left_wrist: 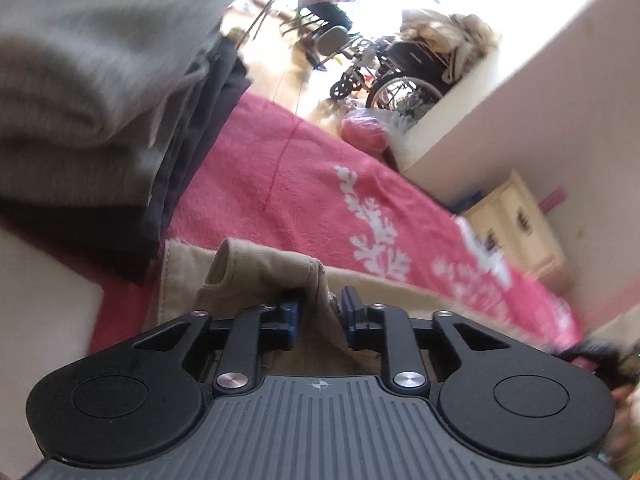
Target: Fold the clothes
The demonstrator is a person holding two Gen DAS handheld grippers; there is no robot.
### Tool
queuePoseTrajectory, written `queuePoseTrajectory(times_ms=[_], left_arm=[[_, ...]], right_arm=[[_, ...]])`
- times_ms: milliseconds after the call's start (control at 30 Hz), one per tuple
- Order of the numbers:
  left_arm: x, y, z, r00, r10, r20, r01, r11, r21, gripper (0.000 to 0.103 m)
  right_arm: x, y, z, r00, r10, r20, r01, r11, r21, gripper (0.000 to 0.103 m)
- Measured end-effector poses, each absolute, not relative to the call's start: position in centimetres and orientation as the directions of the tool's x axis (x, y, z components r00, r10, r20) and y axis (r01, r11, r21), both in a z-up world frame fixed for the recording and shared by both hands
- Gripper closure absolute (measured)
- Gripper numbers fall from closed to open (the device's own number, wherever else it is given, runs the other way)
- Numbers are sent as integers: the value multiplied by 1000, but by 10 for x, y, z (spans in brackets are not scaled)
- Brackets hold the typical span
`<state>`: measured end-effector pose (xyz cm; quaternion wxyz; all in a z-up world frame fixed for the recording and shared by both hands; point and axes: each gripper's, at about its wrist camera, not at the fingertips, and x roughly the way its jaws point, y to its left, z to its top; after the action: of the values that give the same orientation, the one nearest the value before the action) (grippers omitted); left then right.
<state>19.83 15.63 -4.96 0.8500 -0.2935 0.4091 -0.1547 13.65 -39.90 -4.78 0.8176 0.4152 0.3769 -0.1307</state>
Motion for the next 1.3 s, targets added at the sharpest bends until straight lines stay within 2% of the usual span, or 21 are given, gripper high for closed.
queuePoseTrajectory(times_ms=[33, 133, 233, 333, 500, 600, 733, 833, 933, 1033, 1233, 1300], left_arm=[[199, 161, -51, 620, -516, -591, 3, 755, -656, 72], [199, 175, -55, 635, -552, -540, -70, 656, -752, 59], [194, 197, -61, 692, -554, -463, -169, 499, -850, 51], [186, 210, -59, 734, -514, -445, -209, 452, -867, 50], [164, 201, -37, 699, -506, -506, -166, 573, -802, 50], [132, 195, -10, 660, -531, -531, -70, 660, -748, 50], [67, 190, 11, 627, -531, -570, -4, 730, -684, 44], [30, 180, 2, 592, -516, -619, -12, 762, -648, 36], [23, 174, -20, 595, -468, -654, -69, 781, -621, 36], [32, 175, -44, 626, -427, -652, -166, 745, -646, 36], [54, 185, -72, 679, -429, -596, -273, 607, -747, 37], [54, 180, -73, 695, -398, -598, -276, 621, -733, 45]], right_arm=[[138, -407, -57, 672, 137, -728, 544, 576, 611, 83], [134, -424, -72, 679, 188, -710, 579, 457, 675, 66], [131, -433, -76, 691, 224, -688, 582, 392, 712, 54], [129, -436, -73, 693, 242, -679, 579, 374, 724, 52], [111, -423, -52, 694, 288, -660, 516, 442, 734, 44], [86, -414, -31, 688, 282, -668, 485, 505, 714, 43], [32, -394, -8, 663, 414, -624, 413, 493, 766, 41], [-20, -370, -21, 633, 489, -600, 429, 423, 798, 39], [-57, -348, -64, 594, 535, -601, 508, 330, 796, 39], [-70, -343, -103, 628, 526, -574, 550, 222, 805, 42], [-53, -354, -123, 734, 470, -491, 487, 139, 862, 47], [-46, -358, -128, 755, 443, -483, 484, 120, 867, 53]])
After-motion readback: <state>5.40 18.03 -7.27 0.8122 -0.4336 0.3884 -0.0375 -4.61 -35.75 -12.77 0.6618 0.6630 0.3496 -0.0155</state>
